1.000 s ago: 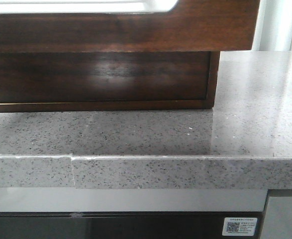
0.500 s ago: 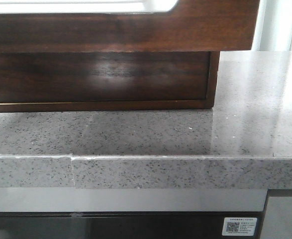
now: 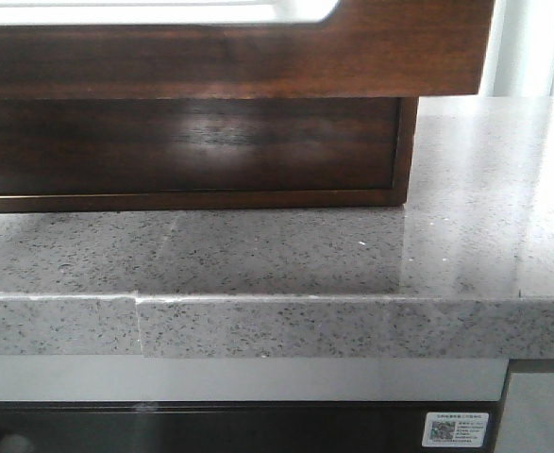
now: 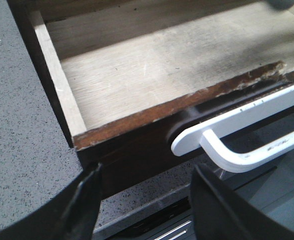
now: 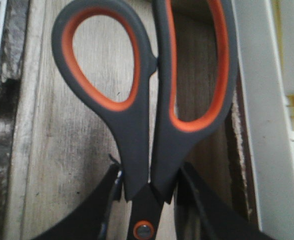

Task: Put scissors in drawer with both arms
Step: 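Lift the scissors with the right gripper and carry them over the drawer, then lower the scissors into the drawer and open the right gripper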

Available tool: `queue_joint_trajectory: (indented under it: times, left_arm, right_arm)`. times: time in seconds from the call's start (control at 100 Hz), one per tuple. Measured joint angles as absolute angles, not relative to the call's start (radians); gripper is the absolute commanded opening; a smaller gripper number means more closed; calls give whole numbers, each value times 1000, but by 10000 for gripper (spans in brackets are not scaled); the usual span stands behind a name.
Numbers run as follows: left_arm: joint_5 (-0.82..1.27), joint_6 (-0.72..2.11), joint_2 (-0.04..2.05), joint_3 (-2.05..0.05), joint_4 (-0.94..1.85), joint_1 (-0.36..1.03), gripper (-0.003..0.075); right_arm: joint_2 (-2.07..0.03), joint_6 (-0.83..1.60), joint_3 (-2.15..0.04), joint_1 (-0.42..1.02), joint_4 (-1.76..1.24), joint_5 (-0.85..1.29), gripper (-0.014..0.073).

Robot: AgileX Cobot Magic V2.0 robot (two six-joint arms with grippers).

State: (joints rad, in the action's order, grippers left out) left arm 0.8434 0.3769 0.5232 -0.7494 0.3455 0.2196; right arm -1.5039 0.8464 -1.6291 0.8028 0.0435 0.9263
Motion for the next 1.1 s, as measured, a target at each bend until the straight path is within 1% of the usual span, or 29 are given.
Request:
queue_joint_trajectory:
  times: [0.22,0.45,0.5,0.63,0.69,0.97,1.1]
  left_arm:
    - [843,377,523,-749,346,220,367]
    - [843,377,523,-749,346,220,367]
    - [843,377,523,-749,346,220,367]
    - [843,377,523,-749,346,220,367]
    - [843,377,523,-749,346,220,367]
    - [843,377,523,-749,346,220,367]
    - [843,377,523,-749,346,220,366]
  right_arm:
    - [-1573,849,-1629,805,146,921,92]
    - [-1583,849,-1631,805,150,924,104]
    - [-1583,849,-1631,805,150,924,131]
    - [-1583,849,-1631,805,150,924,248]
    - [-1583,849,-1631,805,150,924,269]
    - [-1564,849,-1631,805,161,922,272]
    - [-1496,773,-1631,805,163,946,272]
